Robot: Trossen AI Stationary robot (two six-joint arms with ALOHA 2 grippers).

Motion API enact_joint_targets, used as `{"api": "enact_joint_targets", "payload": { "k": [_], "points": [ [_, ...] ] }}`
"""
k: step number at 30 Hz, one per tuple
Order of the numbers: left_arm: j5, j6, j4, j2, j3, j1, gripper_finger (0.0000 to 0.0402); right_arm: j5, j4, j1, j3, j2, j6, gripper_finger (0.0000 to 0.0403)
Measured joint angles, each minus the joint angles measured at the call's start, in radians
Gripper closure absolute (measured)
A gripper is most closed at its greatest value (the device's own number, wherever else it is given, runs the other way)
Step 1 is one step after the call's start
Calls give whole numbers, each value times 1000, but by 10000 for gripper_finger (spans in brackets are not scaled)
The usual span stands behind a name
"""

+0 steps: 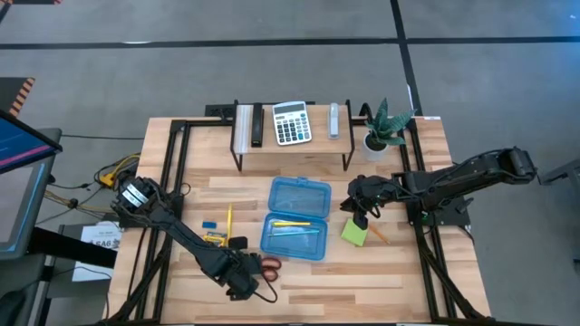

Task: Pack school essentials
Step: Put the scissors into the blue supply box

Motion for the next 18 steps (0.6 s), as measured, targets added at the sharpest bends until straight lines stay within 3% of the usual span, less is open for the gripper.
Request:
{"api": "enact_joint_targets", "payload": {
  "k": [9,18],
  "points": [
    [18,14,4,-1,5,8,349,-2,0,-5,0,0,-1,315],
    [5,39,-81,-3,67,3,269,-3,4,6,0,0,0,315]
  ]
}}
